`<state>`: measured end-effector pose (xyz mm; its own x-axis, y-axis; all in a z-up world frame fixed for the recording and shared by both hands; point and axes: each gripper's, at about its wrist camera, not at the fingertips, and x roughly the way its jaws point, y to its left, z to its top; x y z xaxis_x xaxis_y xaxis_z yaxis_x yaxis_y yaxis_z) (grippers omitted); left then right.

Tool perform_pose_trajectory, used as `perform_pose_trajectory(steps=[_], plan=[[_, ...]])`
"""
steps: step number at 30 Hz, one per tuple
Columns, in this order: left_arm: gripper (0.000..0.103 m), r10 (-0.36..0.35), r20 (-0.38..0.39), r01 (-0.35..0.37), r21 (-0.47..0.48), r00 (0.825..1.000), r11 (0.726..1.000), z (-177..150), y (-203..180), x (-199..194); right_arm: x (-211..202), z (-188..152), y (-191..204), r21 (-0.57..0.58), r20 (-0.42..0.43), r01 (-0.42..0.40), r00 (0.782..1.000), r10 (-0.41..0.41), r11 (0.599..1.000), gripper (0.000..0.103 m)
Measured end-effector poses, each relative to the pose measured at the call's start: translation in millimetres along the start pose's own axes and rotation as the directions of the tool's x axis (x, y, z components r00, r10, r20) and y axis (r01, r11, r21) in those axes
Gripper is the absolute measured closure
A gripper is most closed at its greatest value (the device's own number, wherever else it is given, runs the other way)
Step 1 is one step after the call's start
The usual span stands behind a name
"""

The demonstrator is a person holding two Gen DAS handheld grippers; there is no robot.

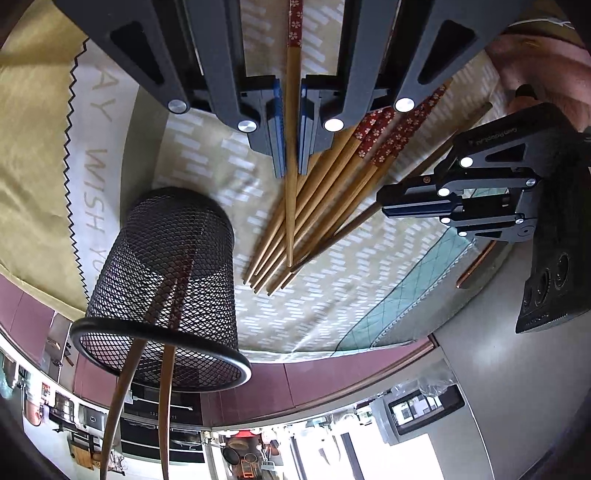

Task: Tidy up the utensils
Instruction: 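Raise the chopstick upright and release it into the mesh cup with the right gripper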

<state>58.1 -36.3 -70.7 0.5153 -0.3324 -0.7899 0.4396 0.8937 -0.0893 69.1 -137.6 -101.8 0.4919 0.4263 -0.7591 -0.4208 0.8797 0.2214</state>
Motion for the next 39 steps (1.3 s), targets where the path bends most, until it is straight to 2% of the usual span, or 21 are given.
perform_pose_trajectory(steps=[10, 11, 15, 22, 30, 39], plan=[[0.093, 0.016, -0.009, -0.016, 0.042, 1.0, 0.999, 10, -1, 12, 5, 5, -2, 0.004, 0.001, -0.008, 1.0, 0.008, 1.0, 0.097], [0.095, 0.021, -0.01, -0.021, 0.038, 1.0, 0.999, 11, -2, 13, 4, 5, -3, 0.008, 0.008, -0.013, 1.0, 0.013, 1.0, 0.097], [0.096, 0.027, 0.0, -0.027, 0.025, 1.0, 0.999, 14, -1, 9, -13, 4, -4, 0.012, 0.06, -0.035, 0.998, 0.034, 0.999, 0.097], [0.096, -0.049, 0.095, 0.047, 0.019, 0.994, 0.999, 26, -1, -30, -57, 9, -16, 0.04, 0.189, -0.088, 0.979, 0.079, 0.995, 0.097], [0.096, -0.119, 0.231, 0.111, 0.048, 0.966, 0.993, 48, -6, -84, -101, 17, -34, 0.077, 0.327, -0.13, 0.94, 0.099, 0.988, 0.097], [0.096, -0.173, 0.369, 0.163, 0.058, 0.913, 0.985, 76, -8, -131, -134, 37, -46, 0.065, 0.427, -0.144, 0.898, 0.103, 0.988, 0.097]])
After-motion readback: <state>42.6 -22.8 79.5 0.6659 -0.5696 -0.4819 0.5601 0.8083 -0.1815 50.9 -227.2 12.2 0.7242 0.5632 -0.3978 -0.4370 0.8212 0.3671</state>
